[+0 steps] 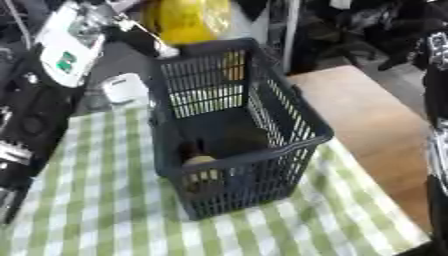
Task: Pick up objects on the table and place them in the box.
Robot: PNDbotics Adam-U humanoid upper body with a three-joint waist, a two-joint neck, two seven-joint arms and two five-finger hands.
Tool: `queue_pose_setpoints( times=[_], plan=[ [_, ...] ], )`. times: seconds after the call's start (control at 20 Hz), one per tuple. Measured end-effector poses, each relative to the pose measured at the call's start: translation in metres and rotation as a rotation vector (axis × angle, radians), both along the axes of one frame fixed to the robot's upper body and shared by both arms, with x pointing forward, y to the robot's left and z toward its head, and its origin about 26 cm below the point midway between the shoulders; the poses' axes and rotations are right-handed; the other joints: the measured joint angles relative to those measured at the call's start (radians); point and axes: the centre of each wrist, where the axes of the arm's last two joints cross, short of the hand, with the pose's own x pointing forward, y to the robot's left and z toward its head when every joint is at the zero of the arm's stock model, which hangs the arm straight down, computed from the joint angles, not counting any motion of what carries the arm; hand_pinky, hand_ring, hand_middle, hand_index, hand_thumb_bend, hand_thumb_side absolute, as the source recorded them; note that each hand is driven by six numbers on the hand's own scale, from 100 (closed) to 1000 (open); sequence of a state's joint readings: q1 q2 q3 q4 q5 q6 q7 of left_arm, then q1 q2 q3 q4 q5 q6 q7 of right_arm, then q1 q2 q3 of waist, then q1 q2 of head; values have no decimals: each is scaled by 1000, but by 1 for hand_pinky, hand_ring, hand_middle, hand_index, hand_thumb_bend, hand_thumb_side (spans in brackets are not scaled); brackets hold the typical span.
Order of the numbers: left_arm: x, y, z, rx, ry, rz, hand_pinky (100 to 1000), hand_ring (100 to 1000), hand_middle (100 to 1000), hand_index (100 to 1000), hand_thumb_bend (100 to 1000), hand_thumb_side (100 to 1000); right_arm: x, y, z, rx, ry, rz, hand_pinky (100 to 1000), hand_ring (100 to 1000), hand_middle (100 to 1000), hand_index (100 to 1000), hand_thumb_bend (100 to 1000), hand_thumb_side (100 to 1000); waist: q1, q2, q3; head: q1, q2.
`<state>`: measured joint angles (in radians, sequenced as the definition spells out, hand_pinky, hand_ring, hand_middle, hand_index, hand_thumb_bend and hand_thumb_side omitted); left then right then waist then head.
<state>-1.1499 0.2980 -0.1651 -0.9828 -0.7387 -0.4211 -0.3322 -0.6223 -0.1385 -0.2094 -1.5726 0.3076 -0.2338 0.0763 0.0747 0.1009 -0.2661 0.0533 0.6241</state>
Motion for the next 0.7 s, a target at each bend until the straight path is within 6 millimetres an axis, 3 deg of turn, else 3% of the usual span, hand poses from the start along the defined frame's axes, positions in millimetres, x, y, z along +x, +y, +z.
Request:
queue_pose_setpoints(
  times=[0.05,0.1,0.15,0.2,0.25,0.3,0.35,0.7],
  plan=[
    [1,-6,-10,33,-2,1,776,658,562,655,790,609,0,1,0,0,-1,3,504,673,728,795,100,561,0,0,-1,3,0],
    [2,-10,-20,61,-11,6,776,658,562,655,790,609,0,1,0,-1,-2,5,504,673,728,795,100,561,0,0,-2,7,0],
    [3,-13,-28,86,-24,14,886,818,807,842,841,936,0,1,0,-1,-3,5,502,671,726,795,100,564,0,0,-3,8,0],
    [3,-15,-35,105,-42,23,886,818,807,842,841,936,0,1,0,-1,-3,6,502,671,726,795,100,564,0,0,-4,10,0],
    [3,-18,-40,123,-64,33,968,920,933,940,843,1000,0,1,0,-1,-2,6,501,671,725,795,100,565,0,0,-4,11,0],
    [3,-20,-44,136,-91,41,968,920,933,940,843,1000,0,1,0,-2,-1,6,501,671,725,795,100,565,0,0,-4,12,0],
    [2,-21,-46,145,-121,49,1000,980,1000,1000,693,1000,0,1,0,-2,-1,7,501,670,725,794,100,565,0,0,-3,13,0],
    [-1,-25,-45,73,-306,76,1000,993,1000,1000,611,1000,0,1,0,-1,-1,6,500,669,724,794,100,565,-2,1,10,15,0]
  ],
)
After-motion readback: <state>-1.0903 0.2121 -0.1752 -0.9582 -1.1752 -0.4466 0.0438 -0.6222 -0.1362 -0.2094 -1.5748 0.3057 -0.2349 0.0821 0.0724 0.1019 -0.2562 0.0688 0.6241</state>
